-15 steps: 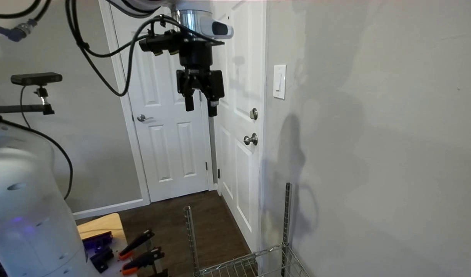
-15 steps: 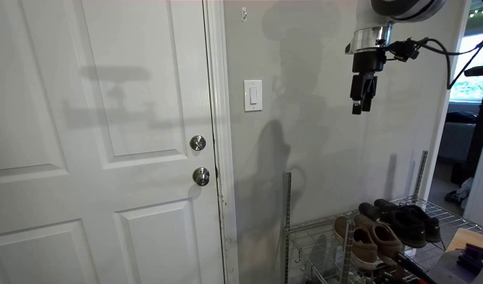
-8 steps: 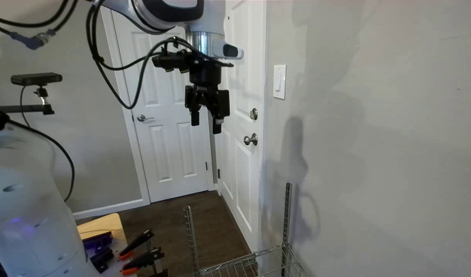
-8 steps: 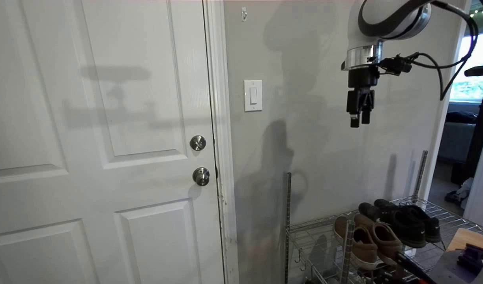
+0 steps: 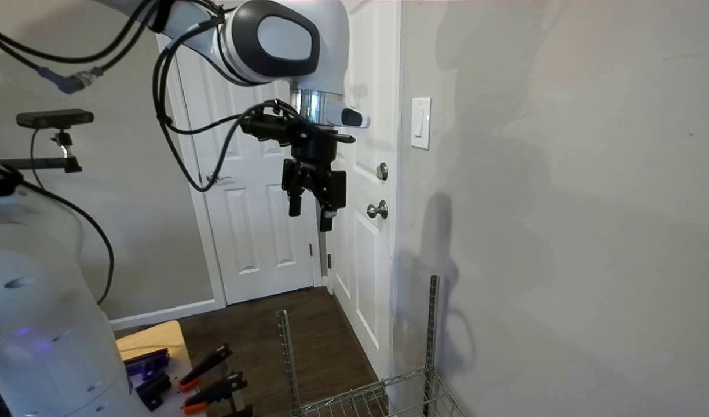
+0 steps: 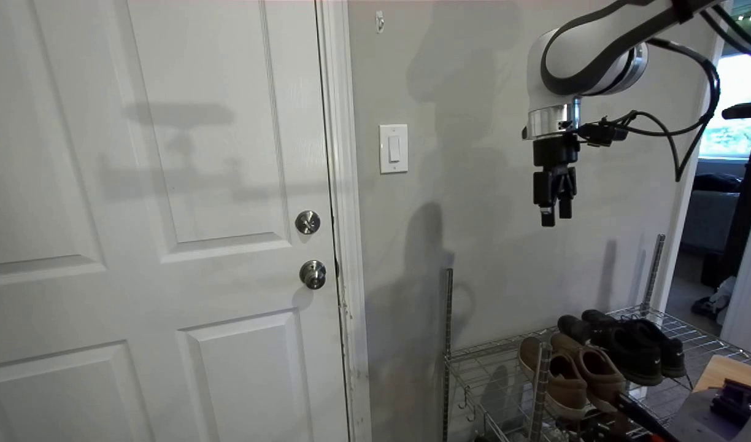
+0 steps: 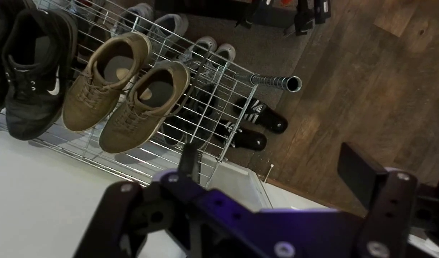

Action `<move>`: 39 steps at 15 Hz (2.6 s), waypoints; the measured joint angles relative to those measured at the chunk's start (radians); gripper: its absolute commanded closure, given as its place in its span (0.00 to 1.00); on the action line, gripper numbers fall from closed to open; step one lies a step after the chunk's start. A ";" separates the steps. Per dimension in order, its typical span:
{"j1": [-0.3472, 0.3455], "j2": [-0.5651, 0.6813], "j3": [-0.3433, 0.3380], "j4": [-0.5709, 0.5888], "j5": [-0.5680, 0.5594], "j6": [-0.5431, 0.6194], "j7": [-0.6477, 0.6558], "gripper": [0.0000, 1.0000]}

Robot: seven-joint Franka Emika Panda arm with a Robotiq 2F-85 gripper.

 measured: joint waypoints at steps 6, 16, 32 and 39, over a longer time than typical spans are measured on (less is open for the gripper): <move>0.001 0.081 0.021 0.047 0.000 0.048 0.041 0.00; 0.000 0.155 0.021 0.142 0.000 0.050 0.064 0.00; 0.000 0.158 0.023 0.155 0.000 0.050 0.065 0.00; 0.000 0.158 0.024 0.155 0.000 0.050 0.065 0.00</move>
